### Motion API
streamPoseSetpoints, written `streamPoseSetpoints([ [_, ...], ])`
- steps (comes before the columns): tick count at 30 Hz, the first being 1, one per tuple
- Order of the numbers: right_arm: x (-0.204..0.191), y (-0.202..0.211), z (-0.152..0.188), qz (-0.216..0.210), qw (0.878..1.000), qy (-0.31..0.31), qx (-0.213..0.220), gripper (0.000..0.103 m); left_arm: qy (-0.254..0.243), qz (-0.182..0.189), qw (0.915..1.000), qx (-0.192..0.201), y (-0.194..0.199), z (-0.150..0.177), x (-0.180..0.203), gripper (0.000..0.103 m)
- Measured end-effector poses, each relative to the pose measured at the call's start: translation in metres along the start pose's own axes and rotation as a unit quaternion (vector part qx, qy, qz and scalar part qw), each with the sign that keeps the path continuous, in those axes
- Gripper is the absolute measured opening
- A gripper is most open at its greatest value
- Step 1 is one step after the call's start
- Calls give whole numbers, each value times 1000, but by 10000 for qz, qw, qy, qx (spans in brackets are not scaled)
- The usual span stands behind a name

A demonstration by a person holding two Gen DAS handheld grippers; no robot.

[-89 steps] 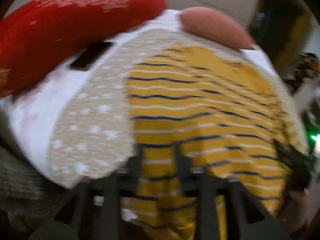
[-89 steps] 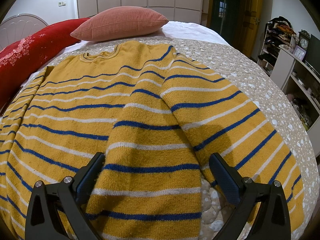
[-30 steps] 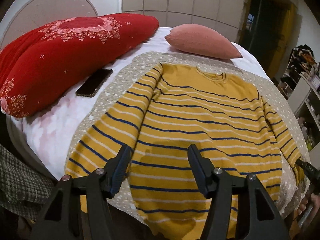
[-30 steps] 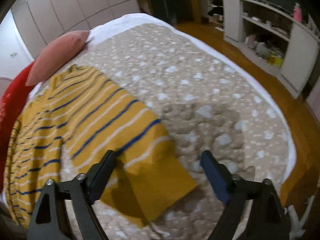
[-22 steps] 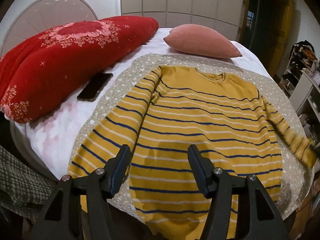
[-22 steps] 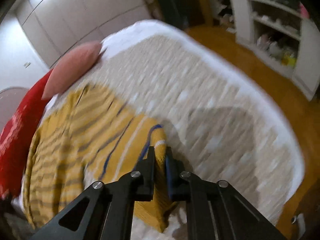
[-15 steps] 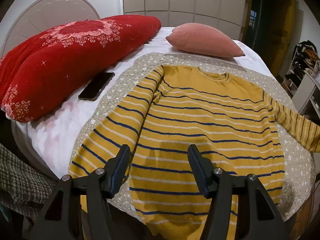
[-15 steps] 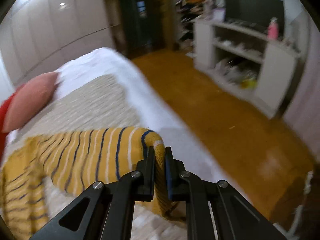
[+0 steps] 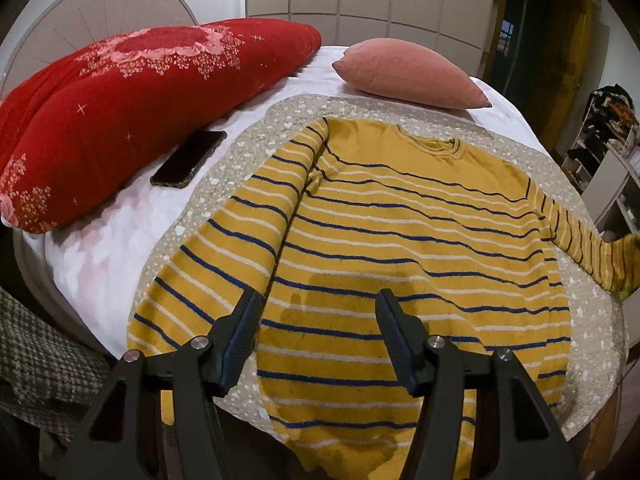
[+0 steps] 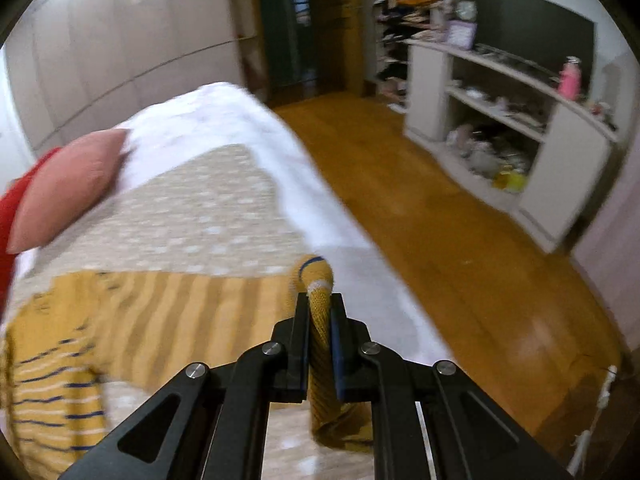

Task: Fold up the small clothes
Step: 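Carry the sleeve across the sweater body with the right gripper and release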

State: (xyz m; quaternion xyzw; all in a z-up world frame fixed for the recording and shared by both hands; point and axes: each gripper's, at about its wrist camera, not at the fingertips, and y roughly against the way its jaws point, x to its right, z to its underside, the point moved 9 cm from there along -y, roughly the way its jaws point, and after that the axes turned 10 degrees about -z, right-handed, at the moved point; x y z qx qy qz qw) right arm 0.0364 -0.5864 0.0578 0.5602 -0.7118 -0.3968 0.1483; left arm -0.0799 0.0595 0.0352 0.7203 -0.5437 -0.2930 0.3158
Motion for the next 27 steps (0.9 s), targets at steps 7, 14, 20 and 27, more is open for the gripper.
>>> streamPoseSetpoints([
  [7,-110,-7,1,-1149,9923,254,-377,10,191,159,9997,75,4,2,-14,59],
  [14,-224,-31,17,-1702,9807,588,-755,10,474,296,9984,26,-1,8,-37,60],
  [20,-305,-61,43,-1946,9699,885,-1169,10,707,373,9968,-79,-14,15,-55,60],
  [27,-415,-103,85,-2267,9494,1255,-1772,10,905,419,9950,-109,-20,20,-79,61],
])
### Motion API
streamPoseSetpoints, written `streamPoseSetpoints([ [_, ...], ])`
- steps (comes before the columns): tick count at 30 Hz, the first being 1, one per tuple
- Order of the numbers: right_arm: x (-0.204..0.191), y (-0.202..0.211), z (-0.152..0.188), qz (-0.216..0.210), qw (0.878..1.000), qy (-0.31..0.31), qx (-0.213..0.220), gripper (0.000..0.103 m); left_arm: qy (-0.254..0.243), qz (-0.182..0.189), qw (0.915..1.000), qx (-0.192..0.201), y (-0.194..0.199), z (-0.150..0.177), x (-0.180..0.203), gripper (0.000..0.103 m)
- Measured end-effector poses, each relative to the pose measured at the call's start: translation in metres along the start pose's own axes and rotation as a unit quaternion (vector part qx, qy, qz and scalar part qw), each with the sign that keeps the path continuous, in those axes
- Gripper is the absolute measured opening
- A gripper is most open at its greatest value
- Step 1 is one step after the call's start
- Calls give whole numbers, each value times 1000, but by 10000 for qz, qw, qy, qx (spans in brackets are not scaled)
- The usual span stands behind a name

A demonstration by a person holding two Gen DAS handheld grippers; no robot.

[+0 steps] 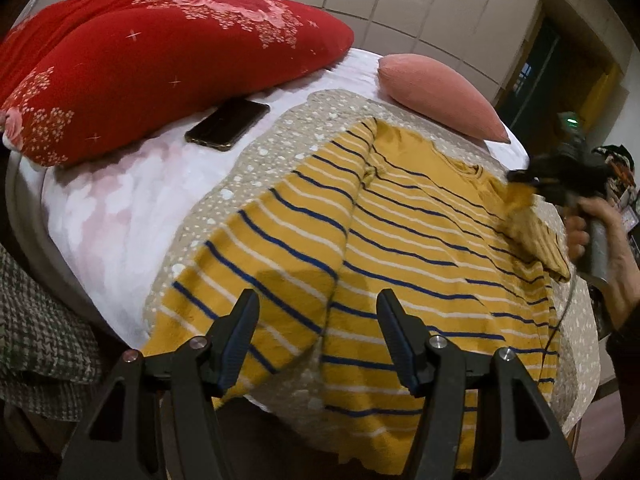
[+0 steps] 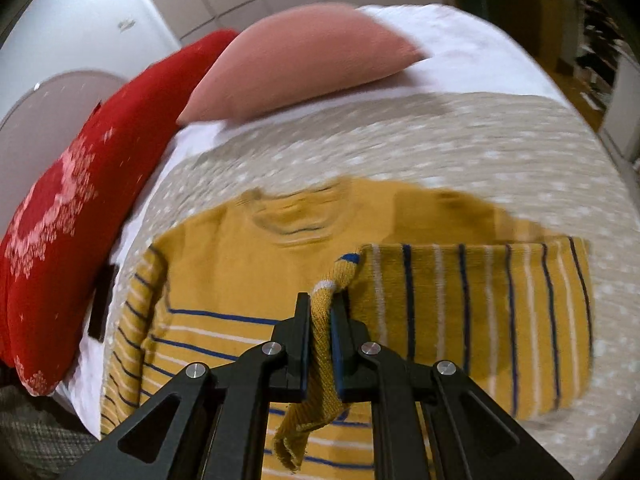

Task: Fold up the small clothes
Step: 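Carry the sleeve across the sweater body with the right gripper and release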

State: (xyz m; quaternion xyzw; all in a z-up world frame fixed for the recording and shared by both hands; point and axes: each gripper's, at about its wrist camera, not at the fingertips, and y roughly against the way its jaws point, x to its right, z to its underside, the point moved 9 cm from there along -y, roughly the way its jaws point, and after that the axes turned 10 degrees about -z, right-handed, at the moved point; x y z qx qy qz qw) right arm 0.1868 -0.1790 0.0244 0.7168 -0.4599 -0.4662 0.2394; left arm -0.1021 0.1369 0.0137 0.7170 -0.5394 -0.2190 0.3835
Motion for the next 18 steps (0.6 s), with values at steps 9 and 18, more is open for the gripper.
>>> streamPoseSetpoints([
  [9,-72,-101,-2,-267,9977,172,-595,10,171,-116,9998,-2,-12,-2,-26,63],
  [18,-110,-153,0,-768,9929,-39,-913,49,393,-180,9990,-100,-22,0,-47,63],
])
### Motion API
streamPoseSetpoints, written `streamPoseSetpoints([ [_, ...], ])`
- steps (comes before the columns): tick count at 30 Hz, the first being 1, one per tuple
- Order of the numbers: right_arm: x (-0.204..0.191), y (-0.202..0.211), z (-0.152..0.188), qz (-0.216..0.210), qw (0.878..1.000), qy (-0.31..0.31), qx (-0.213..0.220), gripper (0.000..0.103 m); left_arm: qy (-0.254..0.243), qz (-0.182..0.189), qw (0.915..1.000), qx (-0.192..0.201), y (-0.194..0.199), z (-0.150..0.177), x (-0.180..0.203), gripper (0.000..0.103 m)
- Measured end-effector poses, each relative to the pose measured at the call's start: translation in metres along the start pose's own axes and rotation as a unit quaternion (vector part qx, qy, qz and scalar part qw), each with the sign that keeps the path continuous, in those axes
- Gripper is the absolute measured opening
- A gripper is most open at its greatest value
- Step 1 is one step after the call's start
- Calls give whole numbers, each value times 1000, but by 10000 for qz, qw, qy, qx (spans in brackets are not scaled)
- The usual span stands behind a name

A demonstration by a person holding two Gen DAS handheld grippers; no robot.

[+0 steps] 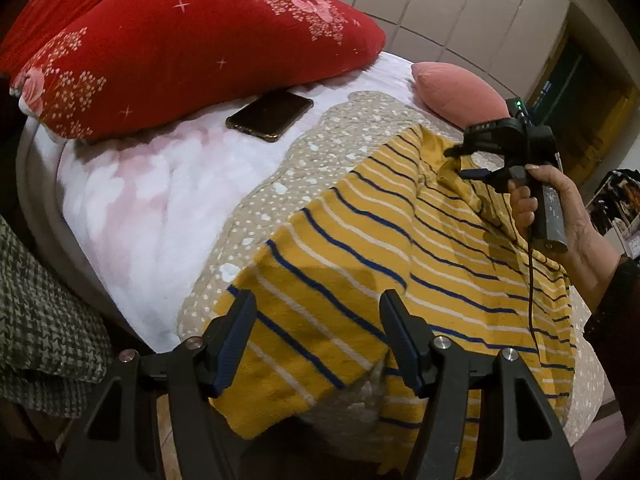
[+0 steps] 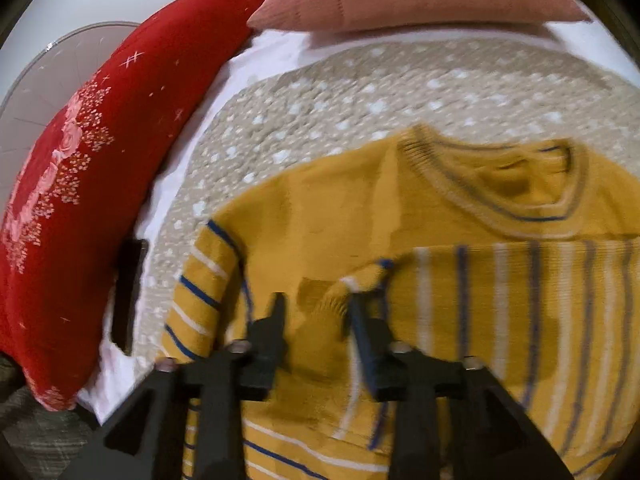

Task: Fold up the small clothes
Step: 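Carry the sleeve across the sweater body with the right gripper and release, then move the left gripper to the other sleeve of the sweater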

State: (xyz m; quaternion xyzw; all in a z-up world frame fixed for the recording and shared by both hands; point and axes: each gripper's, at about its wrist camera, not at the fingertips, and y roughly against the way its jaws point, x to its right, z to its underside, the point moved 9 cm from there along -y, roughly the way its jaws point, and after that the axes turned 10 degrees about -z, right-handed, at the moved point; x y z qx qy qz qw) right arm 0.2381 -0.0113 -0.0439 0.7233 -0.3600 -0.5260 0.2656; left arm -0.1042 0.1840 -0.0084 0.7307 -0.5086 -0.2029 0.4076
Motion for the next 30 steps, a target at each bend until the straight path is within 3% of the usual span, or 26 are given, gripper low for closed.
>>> streamPoseSetpoints([
  [3,-14,-6,0,-194,9998,27,25,63,41,-44,10000,-26,-2,2,-3,63],
  [7,-31,1,3,-284,9993,248,83,63,0,-80,10000,18,1,2,-1,63],
  [10,-33,13,15,-70,9986,496,143,63,-67,-104,9999,109,8,2,4,63],
  [15,-29,44,60,1,9957,904,193,63,-242,-226,9991,266,19,4,15,63],
  [22,5,116,134,-272,9956,738,518,63,-614,-687,9942,558,37,9,38,63],
  [25,21,148,164,-1,9927,894,805,65,-854,-887,9902,656,45,13,53,63],
  [30,40,180,201,401,9871,1078,1113,67,-976,-659,9914,573,54,24,74,66],
])
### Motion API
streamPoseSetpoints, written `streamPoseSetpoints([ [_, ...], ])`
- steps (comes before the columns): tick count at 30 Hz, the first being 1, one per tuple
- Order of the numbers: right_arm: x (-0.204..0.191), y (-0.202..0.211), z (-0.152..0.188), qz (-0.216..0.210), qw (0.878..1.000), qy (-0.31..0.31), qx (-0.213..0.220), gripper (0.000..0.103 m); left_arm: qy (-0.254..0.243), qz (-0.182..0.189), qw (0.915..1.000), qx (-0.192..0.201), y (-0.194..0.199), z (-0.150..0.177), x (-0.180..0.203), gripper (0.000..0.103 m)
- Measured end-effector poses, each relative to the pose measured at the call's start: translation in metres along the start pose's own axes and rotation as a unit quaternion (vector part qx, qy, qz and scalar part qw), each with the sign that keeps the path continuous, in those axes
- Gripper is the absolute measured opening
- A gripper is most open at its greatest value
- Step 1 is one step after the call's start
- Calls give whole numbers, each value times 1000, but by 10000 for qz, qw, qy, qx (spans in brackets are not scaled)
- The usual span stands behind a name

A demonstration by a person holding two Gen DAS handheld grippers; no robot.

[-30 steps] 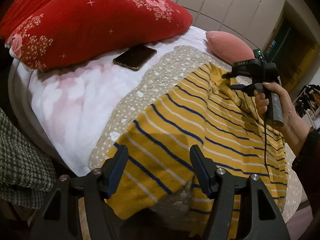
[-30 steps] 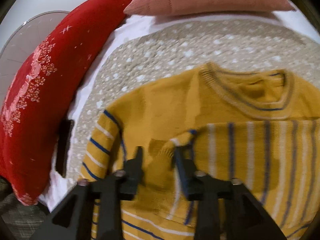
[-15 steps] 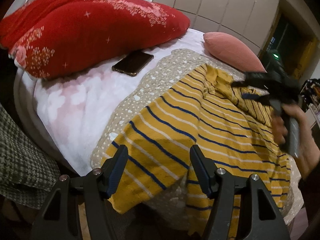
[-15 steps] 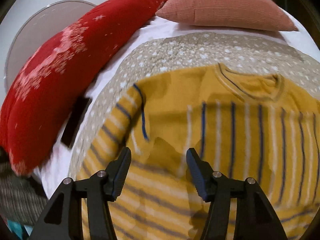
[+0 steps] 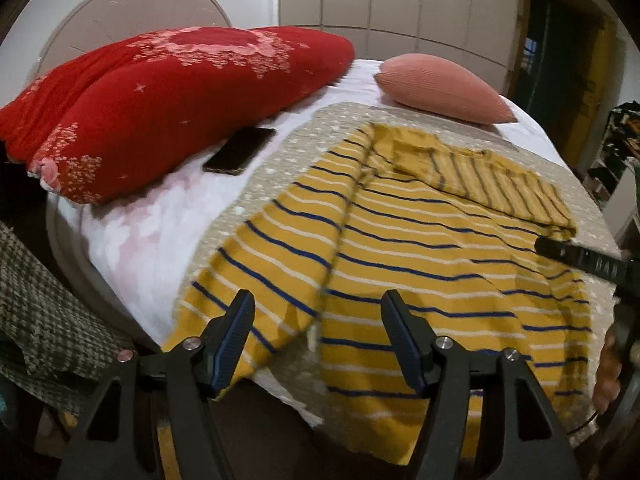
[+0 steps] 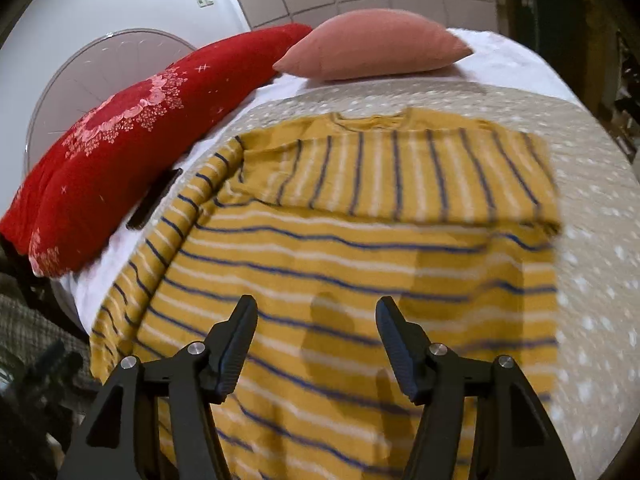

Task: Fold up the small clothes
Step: 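Move the left gripper to the other sleeve of the sweater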

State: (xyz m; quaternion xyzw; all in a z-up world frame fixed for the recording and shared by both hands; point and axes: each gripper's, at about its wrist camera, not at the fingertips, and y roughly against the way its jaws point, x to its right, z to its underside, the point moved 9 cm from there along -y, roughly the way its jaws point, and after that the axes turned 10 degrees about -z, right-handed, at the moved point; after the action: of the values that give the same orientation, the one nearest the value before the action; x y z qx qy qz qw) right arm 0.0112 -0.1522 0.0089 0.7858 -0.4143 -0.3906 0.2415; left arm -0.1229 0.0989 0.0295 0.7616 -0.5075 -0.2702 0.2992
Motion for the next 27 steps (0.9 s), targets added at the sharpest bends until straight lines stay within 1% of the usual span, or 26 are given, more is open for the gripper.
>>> streamPoseSetpoints([
  [2,4,13,14,82,9999,14,83,68,-67,-15,10000,36,3,2,6,66],
  [8,10,31,38,209,9995,33,244,70,-193,-32,9997,147,12,5,17,67],
  [16,18,35,47,187,9993,-146,283,70,-318,-40,9995,71,9,9,22,67],
  [27,18,20,53,241,9995,-179,123,71,-209,-78,9997,-128,-8,14,12,67],
])
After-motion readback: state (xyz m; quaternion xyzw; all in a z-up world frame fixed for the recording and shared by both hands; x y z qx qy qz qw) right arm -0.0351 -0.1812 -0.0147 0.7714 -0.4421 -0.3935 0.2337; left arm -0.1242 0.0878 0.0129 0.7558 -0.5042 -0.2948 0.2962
